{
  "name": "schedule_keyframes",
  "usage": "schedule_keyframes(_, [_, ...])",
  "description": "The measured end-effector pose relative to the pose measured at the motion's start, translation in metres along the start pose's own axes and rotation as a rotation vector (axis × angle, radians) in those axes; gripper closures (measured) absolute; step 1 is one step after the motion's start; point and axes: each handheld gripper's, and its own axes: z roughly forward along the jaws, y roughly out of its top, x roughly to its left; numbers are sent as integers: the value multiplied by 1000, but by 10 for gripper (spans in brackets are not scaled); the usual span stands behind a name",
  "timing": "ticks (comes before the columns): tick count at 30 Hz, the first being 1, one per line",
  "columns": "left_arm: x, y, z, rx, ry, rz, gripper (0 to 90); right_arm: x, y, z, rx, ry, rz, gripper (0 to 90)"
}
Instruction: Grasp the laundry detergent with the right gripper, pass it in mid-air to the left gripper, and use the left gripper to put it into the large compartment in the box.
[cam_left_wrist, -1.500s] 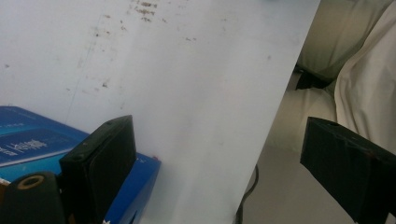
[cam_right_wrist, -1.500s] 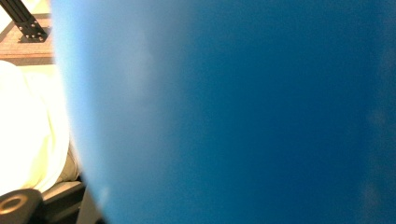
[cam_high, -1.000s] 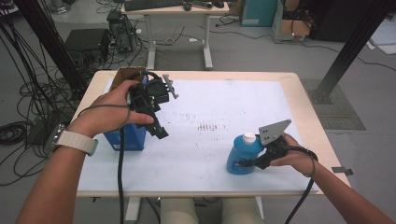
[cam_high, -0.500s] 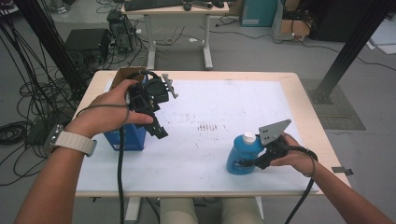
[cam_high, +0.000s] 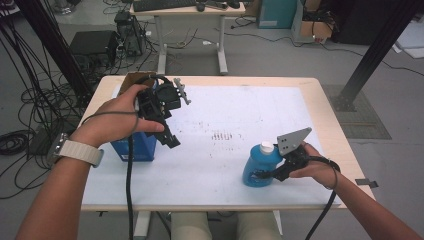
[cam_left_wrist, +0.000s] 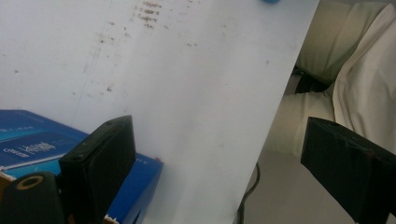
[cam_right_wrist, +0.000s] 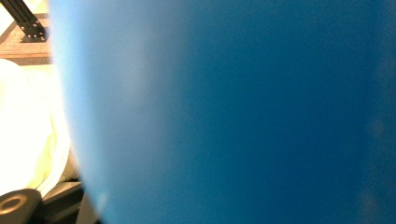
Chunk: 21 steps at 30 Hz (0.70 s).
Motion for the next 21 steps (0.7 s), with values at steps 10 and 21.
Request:
schedule_keyframes(10, [1, 0, 1, 0, 1, 0, 106, -1, 0, 0, -5, -1, -9, 434])
schedule_keyframes(21, [1, 0, 1, -4, 1, -3, 106, -1, 0, 0, 7, 5, -2, 434])
